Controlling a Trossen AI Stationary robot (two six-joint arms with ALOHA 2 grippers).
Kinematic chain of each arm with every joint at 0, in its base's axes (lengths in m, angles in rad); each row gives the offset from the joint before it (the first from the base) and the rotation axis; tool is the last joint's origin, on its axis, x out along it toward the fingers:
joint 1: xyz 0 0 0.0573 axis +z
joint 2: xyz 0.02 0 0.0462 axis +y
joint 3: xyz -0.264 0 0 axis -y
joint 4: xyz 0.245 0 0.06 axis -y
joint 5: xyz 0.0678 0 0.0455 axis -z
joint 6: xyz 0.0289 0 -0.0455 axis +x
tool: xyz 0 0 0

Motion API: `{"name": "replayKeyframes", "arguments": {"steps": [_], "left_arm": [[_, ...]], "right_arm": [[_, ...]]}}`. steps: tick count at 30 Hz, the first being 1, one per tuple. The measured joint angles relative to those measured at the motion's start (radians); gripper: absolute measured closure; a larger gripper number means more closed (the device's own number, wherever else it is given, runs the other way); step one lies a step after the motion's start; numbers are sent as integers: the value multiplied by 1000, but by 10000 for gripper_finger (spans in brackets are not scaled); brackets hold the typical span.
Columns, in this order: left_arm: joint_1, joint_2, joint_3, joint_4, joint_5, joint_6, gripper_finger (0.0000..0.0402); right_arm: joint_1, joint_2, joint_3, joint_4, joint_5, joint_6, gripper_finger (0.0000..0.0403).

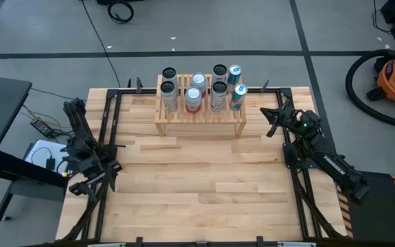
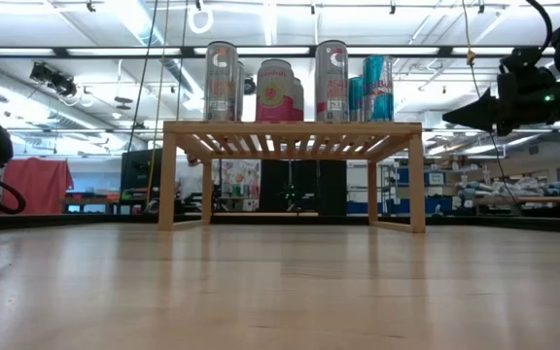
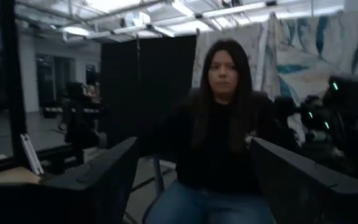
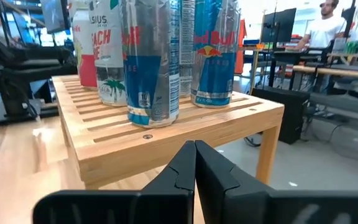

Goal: Place canned beverage on shelf
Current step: Return to Home Position

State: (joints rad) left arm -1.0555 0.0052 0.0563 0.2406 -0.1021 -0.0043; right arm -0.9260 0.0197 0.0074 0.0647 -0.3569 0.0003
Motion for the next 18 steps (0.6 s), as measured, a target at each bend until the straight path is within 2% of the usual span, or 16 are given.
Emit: {"name": "replayKeyframes", "arguments": {"steps": [4,9,14,18], "left_arm": [[0,-4,0,-70,44,2,88],[0,-4,0,-155,48,-9,88],[0,-3,0,-175,48,-5,88],[0,-1,0,-164,47,-60,88]], "right_arm": [[0,1,0,1,1,-61,389],[0,1,0,0,35,-89,389],[0,1,0,2,51,-64,389],[0,1,0,3,51,-48,389]]}}
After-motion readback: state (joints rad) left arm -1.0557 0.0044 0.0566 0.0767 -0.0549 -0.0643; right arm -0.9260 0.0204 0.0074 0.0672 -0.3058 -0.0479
